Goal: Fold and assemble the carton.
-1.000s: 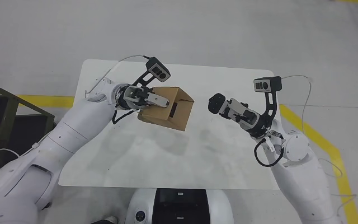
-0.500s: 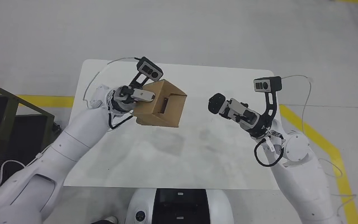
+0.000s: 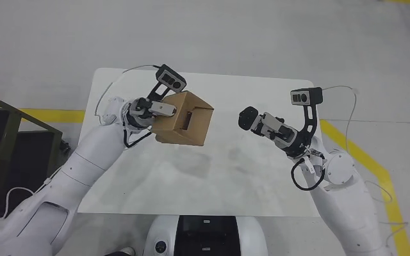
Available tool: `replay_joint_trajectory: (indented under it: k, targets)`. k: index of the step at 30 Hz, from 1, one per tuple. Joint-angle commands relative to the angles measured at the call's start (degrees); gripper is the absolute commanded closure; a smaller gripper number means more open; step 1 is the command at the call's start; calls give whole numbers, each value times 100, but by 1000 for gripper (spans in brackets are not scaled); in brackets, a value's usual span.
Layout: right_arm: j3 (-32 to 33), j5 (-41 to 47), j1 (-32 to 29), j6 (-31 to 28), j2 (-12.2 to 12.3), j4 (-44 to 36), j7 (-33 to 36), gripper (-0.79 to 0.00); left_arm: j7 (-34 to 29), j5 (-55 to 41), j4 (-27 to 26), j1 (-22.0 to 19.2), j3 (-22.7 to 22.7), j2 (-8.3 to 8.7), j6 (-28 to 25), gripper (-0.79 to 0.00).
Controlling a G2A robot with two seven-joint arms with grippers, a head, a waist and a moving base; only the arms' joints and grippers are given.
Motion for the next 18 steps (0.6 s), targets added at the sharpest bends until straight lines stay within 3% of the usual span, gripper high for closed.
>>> replay_joint_trajectory:
  k: [1,11,18]
  targets:
    - [-25,124,-46,-14,-6,40,-26,-785,0,292,82,8,-58,5,18,0]
    - [-25,124,-46,-14,-6,40,-26,-785,253,1903,481,-27,-463,109,236,0]
    - [-25,124,-46,-14,-6,40,-26,-785,1242,4058,-118,-155,-809,324,1391,0]
